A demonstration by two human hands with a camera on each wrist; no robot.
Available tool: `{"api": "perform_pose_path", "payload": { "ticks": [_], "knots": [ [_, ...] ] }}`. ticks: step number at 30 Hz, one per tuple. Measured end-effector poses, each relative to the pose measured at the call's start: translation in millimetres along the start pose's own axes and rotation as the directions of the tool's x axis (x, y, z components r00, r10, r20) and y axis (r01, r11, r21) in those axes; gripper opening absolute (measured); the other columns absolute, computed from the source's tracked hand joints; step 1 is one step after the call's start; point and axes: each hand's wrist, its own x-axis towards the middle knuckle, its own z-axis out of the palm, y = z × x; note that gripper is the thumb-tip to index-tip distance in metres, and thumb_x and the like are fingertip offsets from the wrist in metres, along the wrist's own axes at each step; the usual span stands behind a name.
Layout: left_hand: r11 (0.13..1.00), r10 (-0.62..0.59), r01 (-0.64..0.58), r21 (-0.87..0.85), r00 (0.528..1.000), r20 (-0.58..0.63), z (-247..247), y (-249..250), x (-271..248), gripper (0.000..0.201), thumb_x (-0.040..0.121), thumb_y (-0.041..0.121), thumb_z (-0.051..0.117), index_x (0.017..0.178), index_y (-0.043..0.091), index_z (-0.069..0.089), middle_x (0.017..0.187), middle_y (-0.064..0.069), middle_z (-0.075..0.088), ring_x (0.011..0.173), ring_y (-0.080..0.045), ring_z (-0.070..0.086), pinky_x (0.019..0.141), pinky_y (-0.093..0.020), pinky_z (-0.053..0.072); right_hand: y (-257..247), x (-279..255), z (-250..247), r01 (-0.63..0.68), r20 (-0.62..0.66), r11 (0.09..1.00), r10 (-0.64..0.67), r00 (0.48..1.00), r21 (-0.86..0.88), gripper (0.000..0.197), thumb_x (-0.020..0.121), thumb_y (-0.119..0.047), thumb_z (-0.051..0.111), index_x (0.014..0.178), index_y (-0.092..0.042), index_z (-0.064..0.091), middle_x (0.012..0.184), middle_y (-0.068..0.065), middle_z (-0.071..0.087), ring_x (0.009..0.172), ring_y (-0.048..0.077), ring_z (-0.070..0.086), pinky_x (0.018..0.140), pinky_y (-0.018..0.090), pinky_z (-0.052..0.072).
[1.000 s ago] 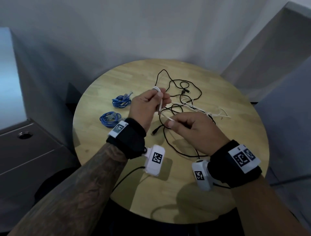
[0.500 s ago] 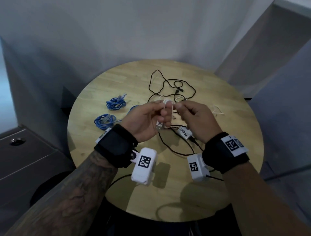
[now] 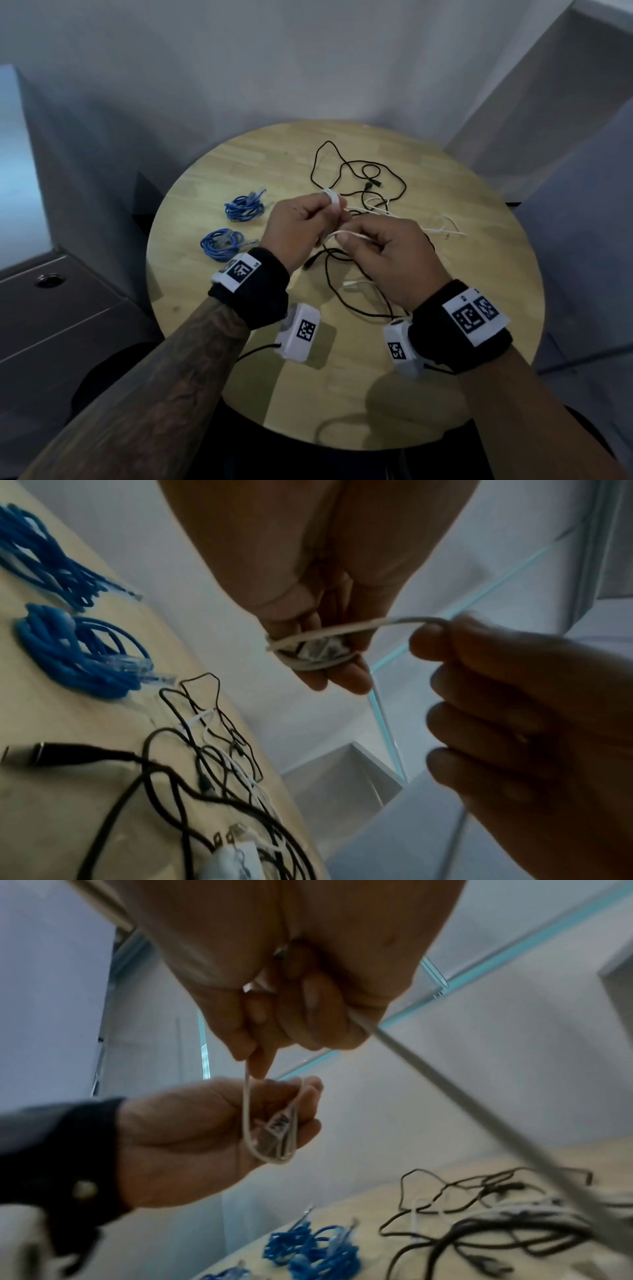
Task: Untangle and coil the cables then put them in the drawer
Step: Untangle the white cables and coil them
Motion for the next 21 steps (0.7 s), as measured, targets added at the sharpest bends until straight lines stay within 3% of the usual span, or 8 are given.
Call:
{"api": "perform_pose_path", "payload": {
  "ticks": [3,6,8,11,14,16,19,21],
  "knots": [
    [0.991,-0.126,0.130,-0.013,0.981,0.149,10.8,1.6,-8.9,0.027,0.102,0.014,0.047,0.093,-0.004,0.066,0.072,-0.003,0.063,0.061,-0.005,0.057,0.061,-0.017,0.046,6.5,5.2,-4.7,-0.049,-0.083,0.992,0.059,0.995,0.115,0.007,0.092,-0.019,0.068,0.088,-0.019,0.074,0.075,-0.006,0.072,0.069,0.005,0.069,0.068,0.029,0.057],
    [0.926,-0.267,0.330,-0.182,0.915,0.304,13.3,1.5,-8.8,0.035,0.096,0.020,0.046,0.104,-0.011,0.061,0.074,-0.008,0.061,0.065,-0.017,0.058,0.064,-0.026,0.046,16.5,9.4,-7.9,-0.030,-0.157,1.000,0.030,0.987,0.005,0.003,0.090,-0.018,0.070,0.087,-0.019,0.072,0.076,-0.013,0.064,0.071,0.001,0.062,0.067,0.016,0.044],
    [0.882,-0.281,0.392,-0.262,0.884,0.374,9.9,3.0,-7.8,0.035,0.091,0.016,0.045,0.107,-0.013,0.058,0.075,-0.012,0.057,0.065,-0.022,0.053,0.063,-0.029,0.046,22.1,10.7,-6.7,-0.024,-0.179,1.000,0.021,0.984,-0.016,0.004,0.089,-0.023,0.071,0.088,-0.027,0.070,0.084,-0.016,0.062,0.081,0.006,0.061,0.071,0.022,0.046],
    [0.868,-0.300,0.427,-0.255,0.859,0.415,5.2,9.4,-9.5,0.024,0.100,0.008,0.040,0.100,-0.005,0.060,0.072,-0.011,0.054,0.060,-0.019,0.050,0.063,-0.030,0.044,26.8,12.1,-6.7,-0.091,-0.204,0.995,0.098,0.974,0.043,0.008,0.088,-0.028,0.071,0.093,-0.031,0.066,0.089,-0.013,0.066,0.079,0.019,0.062,0.071,0.037,0.053],
    [0.830,-0.290,0.463,-0.312,0.836,0.466,1.8,12.4,-13.0,0.028,0.103,0.010,0.037,0.099,-0.002,0.061,0.070,-0.006,0.053,0.057,-0.014,0.048,0.063,-0.029,0.045,32.1,14.7,-12.6,-0.129,-0.226,0.986,0.150,0.962,0.105,0.004,0.093,-0.027,0.067,0.094,-0.030,0.069,0.091,-0.012,0.070,0.081,0.012,0.064,0.073,0.031,0.053],
    [0.719,-0.266,0.512,-0.470,0.827,0.495,-1.2,13.4,-11.2,0.026,0.102,0.013,0.037,0.102,0.001,0.061,0.073,-0.002,0.055,0.060,-0.011,0.052,0.067,-0.027,0.050,38.3,14.1,-11.5,-0.145,-0.185,0.986,0.159,0.970,0.085,0.011,0.097,-0.027,0.061,0.099,-0.032,0.071,0.085,-0.013,0.070,0.077,0.003,0.063,0.072,0.024,0.050],
    [0.512,-0.259,0.451,-0.731,0.893,0.369,-3.5,13.6,-2.7,0.023,0.101,0.017,0.042,0.102,0.005,0.060,0.079,0.000,0.063,0.066,-0.008,0.062,0.077,-0.027,0.057,40.1,7.9,3.0,-0.197,0.047,0.980,0.199,0.979,-0.039,0.017,0.100,-0.031,0.054,0.105,-0.034,0.070,0.068,-0.008,0.064,0.059,0.001,0.056,0.062,0.023,0.046],
    [0.509,-0.332,0.331,-0.795,0.927,0.174,-4.2,12.9,1.9,0.021,0.101,0.016,0.043,0.099,0.004,0.061,0.078,-0.001,0.070,0.068,-0.009,0.068,0.077,-0.027,0.059,31.9,3.3,15.9,-0.171,0.218,0.982,0.186,0.958,-0.084,0.020,0.102,-0.028,0.051,0.110,-0.026,0.069,0.064,-0.006,0.063,0.057,0.001,0.054,0.058,0.020,0.042]
  ]
}}
